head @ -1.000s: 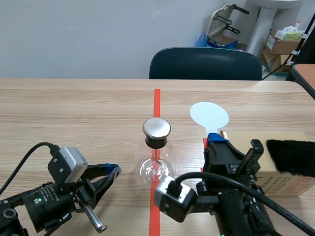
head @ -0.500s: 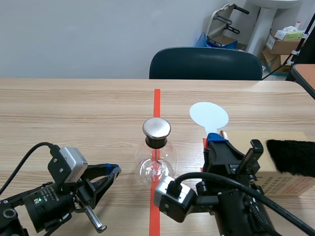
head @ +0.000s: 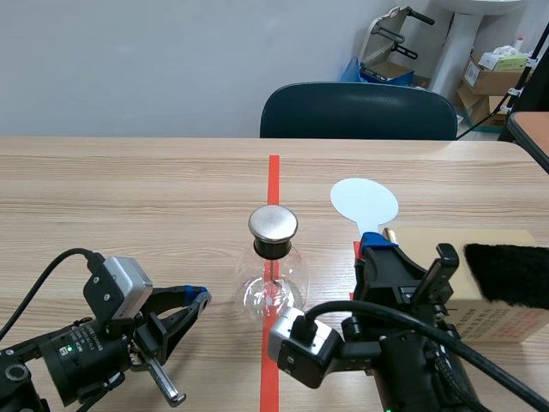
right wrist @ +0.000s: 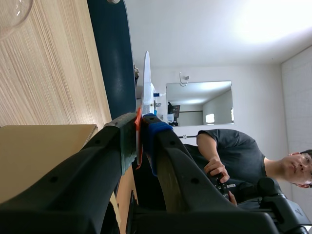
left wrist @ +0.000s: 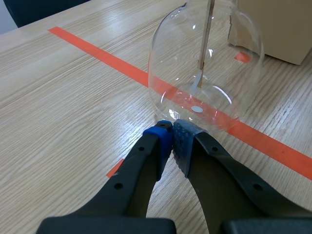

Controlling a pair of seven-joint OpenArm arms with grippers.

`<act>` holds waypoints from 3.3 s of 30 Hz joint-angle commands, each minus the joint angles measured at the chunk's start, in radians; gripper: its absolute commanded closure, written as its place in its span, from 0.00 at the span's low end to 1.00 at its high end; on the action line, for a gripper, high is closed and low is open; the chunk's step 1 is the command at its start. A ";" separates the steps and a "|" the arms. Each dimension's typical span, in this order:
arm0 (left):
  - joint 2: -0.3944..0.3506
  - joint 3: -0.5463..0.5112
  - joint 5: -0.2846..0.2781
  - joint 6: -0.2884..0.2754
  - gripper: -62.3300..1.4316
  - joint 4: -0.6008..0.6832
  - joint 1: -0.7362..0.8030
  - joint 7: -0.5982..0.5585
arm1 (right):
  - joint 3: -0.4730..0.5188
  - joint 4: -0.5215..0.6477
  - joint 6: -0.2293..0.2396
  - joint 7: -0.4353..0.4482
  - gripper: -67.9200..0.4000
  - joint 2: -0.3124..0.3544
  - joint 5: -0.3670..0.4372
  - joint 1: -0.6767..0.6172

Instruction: Do the electroscope experiment

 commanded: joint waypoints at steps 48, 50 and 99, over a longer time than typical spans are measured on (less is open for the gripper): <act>0.002 -0.001 -0.003 0.001 0.91 0.022 0.003 -0.040 | 0.001 0.017 -0.014 0.015 0.97 0.000 -0.001 0.012; 0.002 -0.001 -0.003 0.001 0.91 0.022 0.003 -0.040 | 0.001 0.017 -0.014 0.031 0.97 0.000 -0.001 0.012; 0.002 -0.001 -0.003 0.001 0.91 0.022 0.003 -0.040 | 0.001 0.017 -0.014 0.182 0.97 0.000 -0.001 0.012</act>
